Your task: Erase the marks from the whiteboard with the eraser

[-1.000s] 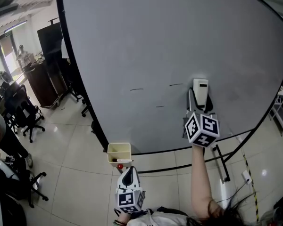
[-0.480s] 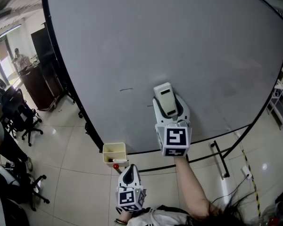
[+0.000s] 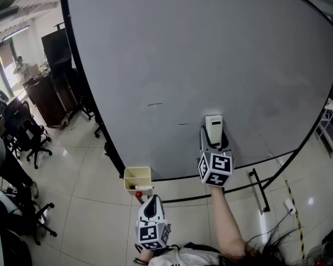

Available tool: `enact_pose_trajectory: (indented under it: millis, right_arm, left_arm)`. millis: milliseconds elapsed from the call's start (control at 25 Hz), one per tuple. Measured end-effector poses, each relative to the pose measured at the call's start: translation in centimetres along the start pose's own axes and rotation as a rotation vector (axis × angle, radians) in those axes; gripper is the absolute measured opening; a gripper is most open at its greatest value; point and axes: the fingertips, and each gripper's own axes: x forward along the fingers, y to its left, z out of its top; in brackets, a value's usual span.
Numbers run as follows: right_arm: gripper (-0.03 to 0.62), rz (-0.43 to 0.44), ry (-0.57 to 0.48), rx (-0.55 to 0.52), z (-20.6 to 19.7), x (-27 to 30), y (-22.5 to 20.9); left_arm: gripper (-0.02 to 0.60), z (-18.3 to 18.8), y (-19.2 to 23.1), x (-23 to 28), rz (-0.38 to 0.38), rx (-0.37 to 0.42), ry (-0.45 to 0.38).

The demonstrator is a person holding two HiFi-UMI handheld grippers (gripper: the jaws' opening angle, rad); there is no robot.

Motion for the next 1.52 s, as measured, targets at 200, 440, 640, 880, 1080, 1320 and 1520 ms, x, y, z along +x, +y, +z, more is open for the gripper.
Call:
enact_pose_trajectory:
  millis: [200, 440, 640, 880, 1080, 1320, 1520]
  right_arm:
    - [0.281, 0.214, 0.064, -0.133, -2.0, 0.1, 12.5]
    - [0.279, 0.290, 0.111, -0.175, -3.7, -0.2, 17.1]
    - [0.279, 0.289, 0.161, -0.060, -5.2, -4.5, 12.5]
    - [0.279, 0.159, 0.410, 0.006, -15.3, -16.7, 3.3]
    - [0.279, 0.123, 0.538, 0.007, -20.0, -25.4, -0.7]
    - [0.279, 0.194, 0.544, 0.039, -18.7, -32.8, -2.8]
    - [0.279, 0.265, 0.541, 0.050, -16.0, -38.7, -5.2]
  left_arm:
    - [-0.009, 0.2, 1.4, -0.7, 0.043, -0.009, -0.010]
    - [-0.009, 0.5, 2.7, -1.5, 0.050, -0.012, -0.023]
    - [-0.009, -0.5, 2.5, -2.1, 0.035, -0.030, 0.001]
    - [-0.009, -2.6, -1.0, -3.0, -0.034, -0.023, 0.050]
    - [-0.009, -4.2, -5.2, -4.5, -0.082, -0.005, 0.075]
    - [-0.009, -6.5, -12.4, -9.1, -0.084, 0.003, 0.094]
    - [-0.009, -7.8, -19.3, -14.6, -0.061, 0.004, 0.092]
